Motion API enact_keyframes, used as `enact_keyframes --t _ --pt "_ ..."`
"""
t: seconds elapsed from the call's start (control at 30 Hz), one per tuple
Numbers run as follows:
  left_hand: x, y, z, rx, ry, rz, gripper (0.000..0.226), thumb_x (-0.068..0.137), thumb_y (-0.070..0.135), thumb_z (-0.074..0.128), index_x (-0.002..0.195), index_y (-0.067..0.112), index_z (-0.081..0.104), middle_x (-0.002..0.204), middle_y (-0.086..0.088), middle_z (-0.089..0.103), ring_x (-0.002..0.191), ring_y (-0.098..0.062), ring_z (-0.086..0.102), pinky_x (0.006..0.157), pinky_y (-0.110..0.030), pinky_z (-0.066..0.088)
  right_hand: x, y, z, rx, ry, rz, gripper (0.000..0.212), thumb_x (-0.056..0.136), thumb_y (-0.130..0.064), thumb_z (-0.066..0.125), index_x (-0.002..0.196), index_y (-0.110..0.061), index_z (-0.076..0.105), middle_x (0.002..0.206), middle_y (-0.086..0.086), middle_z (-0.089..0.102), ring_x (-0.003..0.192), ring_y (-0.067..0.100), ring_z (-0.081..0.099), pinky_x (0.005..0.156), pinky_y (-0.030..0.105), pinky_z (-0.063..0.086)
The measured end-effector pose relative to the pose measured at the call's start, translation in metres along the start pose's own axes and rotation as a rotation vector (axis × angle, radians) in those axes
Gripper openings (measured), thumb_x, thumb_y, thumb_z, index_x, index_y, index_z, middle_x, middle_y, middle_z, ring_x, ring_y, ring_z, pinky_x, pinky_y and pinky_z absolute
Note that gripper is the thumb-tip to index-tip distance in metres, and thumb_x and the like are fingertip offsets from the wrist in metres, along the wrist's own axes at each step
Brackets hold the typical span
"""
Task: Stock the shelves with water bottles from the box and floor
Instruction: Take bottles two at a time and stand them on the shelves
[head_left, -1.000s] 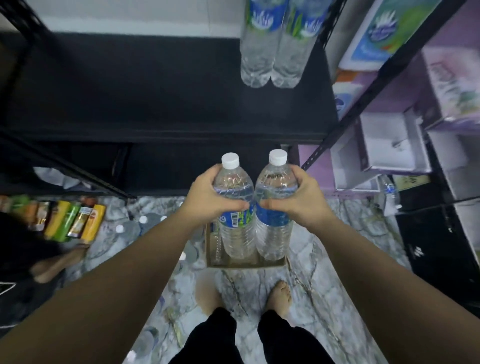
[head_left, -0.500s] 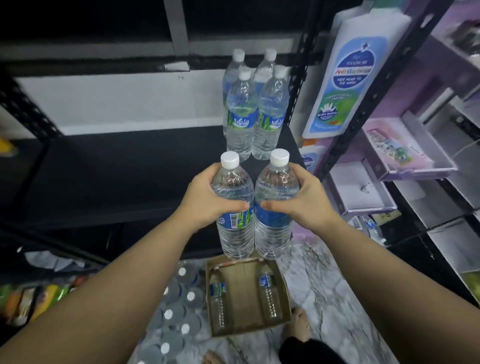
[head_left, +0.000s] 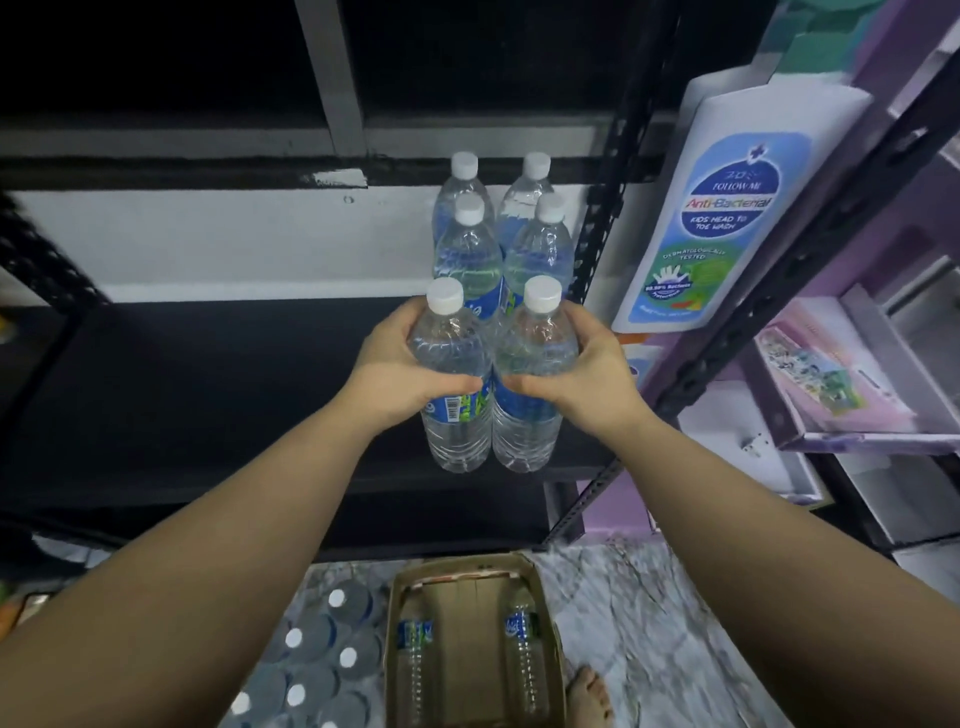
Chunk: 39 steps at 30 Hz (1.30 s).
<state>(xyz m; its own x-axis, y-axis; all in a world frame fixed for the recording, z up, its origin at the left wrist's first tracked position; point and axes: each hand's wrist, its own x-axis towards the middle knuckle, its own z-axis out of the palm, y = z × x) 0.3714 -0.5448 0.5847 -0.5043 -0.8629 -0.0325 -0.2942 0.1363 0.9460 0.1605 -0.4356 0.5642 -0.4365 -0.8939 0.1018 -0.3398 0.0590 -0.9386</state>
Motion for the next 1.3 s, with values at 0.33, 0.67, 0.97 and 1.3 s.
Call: enact_keyframes --t 0.33,0.67,0.97,1.3 --pt "0.018 -0.006 0.01 -0.026 -0.074 0.009 0.091 0.063 0.013 0.097 0.139 0.035 0.053 0.129 0.012 0.07 0.119 -0.011 0.069 0.1 -0.043 0.058 0.019 0.011 -0.004 0.021 -0.061 0.013 0.09 0.064 -0.029 0.1 0.14 -0.036 0.054 0.128 -0.01 0.071 0.123 0.011 0.066 0.109 0.048 0.052" --pt "0.012 0.009 -0.003 0.068 -0.092 -0.01 0.079 0.068 0.018 0.09 0.14 0.028 0.058 0.119 0.013 0.075 0.108 -0.003 0.072 0.102 -0.041 0.057 0.006 -0.011 -0.005 -0.089 0.086 0.076 0.091 0.059 -0.048 0.1 0.135 -0.023 0.055 0.128 -0.003 0.058 0.117 0.014 0.063 0.105 0.035 0.053" --pt "0.003 0.005 -0.009 0.074 -0.08 -0.026 0.09 0.063 0.031 0.09 0.144 0.036 0.05 0.132 0.016 0.066 0.12 -0.005 0.066 0.102 -0.041 0.057 0.009 -0.02 -0.017 -0.175 -0.01 0.079 0.08 0.052 -0.056 0.099 0.114 -0.034 0.055 0.124 -0.003 0.058 0.104 0.011 0.067 0.091 0.032 0.059" --pt "0.0 0.008 -0.007 0.087 -0.037 -0.021 0.082 0.062 0.031 0.1 0.129 0.035 0.053 0.118 0.016 0.064 0.106 0.0 0.065 0.078 -0.021 0.056 0.009 -0.021 -0.026 -0.069 -0.068 0.059 0.078 0.071 -0.01 0.092 0.139 -0.019 0.054 0.114 -0.016 0.067 0.092 -0.014 0.068 0.077 0.01 0.053"
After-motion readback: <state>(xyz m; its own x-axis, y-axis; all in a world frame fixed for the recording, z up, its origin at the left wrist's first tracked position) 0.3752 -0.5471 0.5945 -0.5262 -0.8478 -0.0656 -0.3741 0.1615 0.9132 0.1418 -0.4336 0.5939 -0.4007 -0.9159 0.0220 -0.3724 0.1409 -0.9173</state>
